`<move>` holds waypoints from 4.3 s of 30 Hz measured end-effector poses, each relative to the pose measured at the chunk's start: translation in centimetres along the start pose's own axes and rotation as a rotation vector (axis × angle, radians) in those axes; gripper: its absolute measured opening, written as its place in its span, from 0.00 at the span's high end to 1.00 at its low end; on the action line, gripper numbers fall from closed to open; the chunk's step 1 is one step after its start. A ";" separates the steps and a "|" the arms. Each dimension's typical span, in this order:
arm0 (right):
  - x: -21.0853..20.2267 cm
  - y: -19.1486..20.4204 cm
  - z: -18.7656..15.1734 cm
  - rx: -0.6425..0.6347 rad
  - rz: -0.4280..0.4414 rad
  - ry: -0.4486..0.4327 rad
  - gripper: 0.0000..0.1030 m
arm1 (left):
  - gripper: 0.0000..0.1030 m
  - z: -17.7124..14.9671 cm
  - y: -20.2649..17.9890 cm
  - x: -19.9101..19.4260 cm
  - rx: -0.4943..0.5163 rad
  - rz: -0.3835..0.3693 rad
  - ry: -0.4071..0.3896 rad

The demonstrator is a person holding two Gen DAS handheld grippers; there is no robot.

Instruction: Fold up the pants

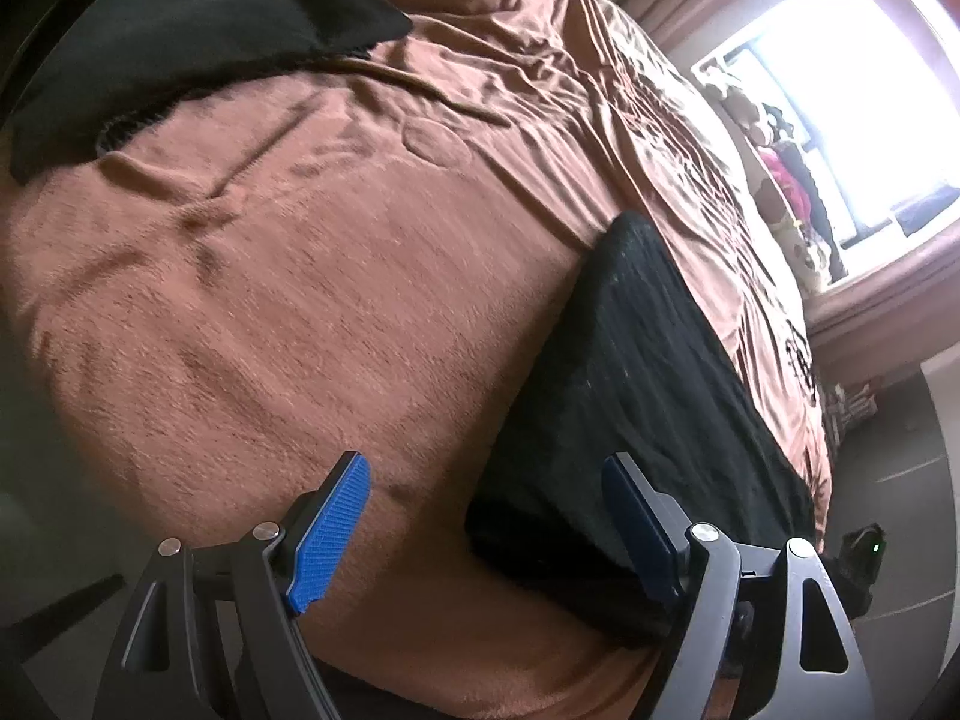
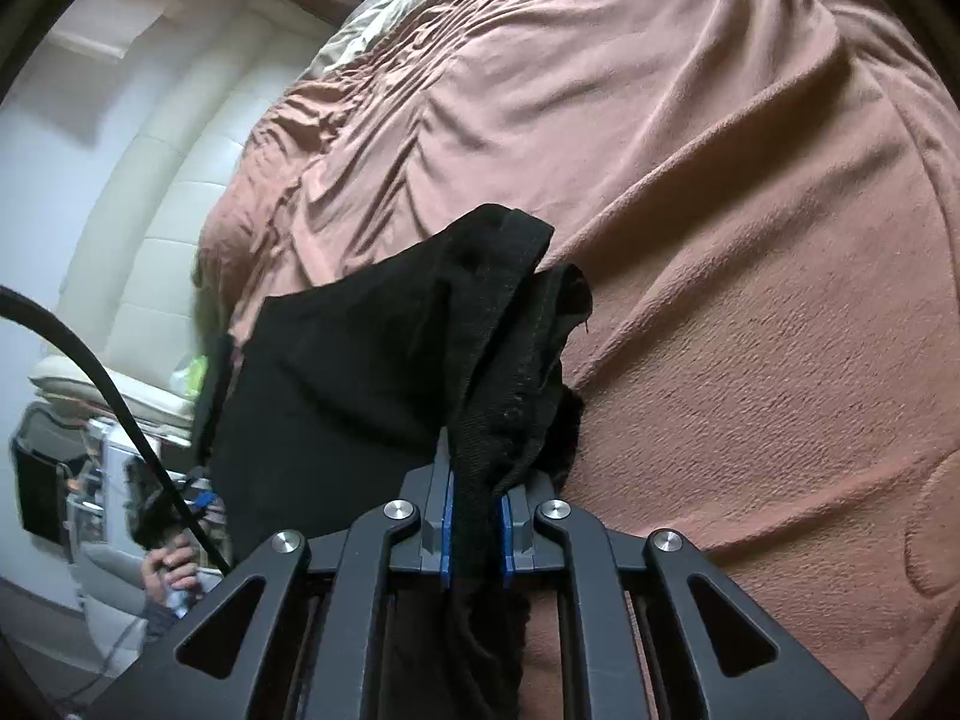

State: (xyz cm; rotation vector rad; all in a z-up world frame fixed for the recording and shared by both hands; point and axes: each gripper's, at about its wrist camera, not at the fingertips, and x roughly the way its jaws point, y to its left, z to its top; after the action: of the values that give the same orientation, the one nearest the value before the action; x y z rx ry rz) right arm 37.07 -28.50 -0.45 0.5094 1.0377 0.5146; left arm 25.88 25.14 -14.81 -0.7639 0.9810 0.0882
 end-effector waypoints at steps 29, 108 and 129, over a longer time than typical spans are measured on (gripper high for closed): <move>2.1 11.9 -7.2 -0.260 -0.259 -0.108 0.62 | 0.75 0.4 0.4 4.7 -0.090 -0.196 0.099; 26.1 19.9 5.3 -0.238 -0.517 0.000 0.98 | 0.47 -0.8 -0.2 4.8 -0.146 -0.262 -0.035; 23.9 19.7 0.3 -0.191 -0.361 0.054 0.97 | 0.84 -0.5 -1.3 2.8 -0.113 -0.333 -0.034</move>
State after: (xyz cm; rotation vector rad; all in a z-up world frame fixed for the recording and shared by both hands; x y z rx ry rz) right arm 44.11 1.40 -4.14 0.1332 1.0899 0.3026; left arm 27.60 23.17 -16.42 -1.0175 0.8097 -0.1333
